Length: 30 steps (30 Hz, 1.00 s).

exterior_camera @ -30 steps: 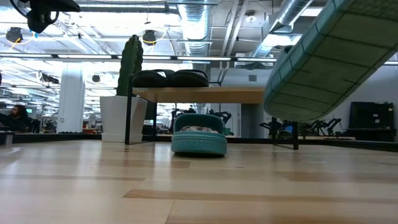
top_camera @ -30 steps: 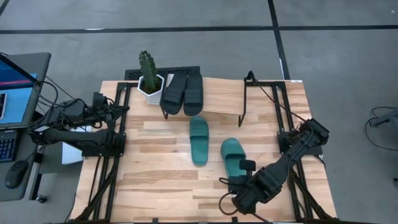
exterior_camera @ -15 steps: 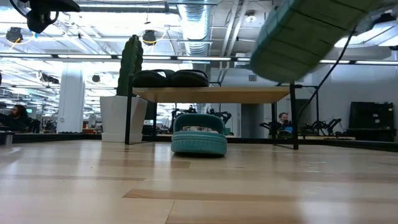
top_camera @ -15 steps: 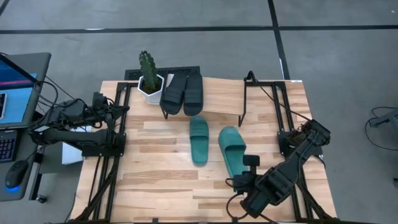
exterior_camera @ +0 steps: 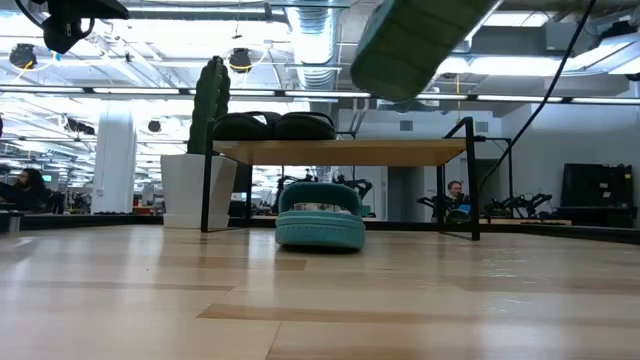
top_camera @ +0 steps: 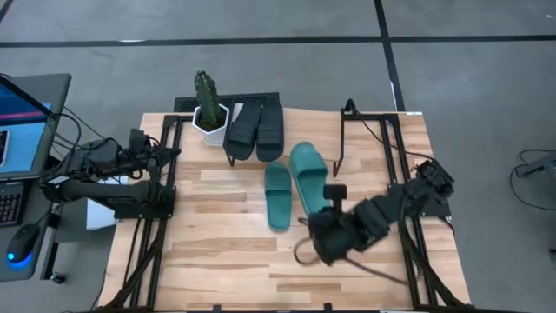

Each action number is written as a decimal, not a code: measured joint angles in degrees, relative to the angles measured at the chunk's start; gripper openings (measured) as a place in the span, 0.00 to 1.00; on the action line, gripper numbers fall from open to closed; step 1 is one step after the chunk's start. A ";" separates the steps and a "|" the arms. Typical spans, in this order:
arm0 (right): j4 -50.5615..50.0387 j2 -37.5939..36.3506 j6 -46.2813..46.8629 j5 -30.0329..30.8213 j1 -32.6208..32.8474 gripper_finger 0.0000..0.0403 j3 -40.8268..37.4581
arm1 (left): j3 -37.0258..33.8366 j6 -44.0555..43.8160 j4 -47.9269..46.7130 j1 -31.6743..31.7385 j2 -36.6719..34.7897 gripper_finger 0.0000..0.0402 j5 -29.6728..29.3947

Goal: Pick and place slides into the shelf
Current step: Put the right blue slides on the shelf

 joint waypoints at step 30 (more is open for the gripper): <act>-0.02 0.00 -21.81 2.95 -35.26 0.00 4.06 | 0.00 -4.25 0.00 0.00 0.00 0.00 -0.01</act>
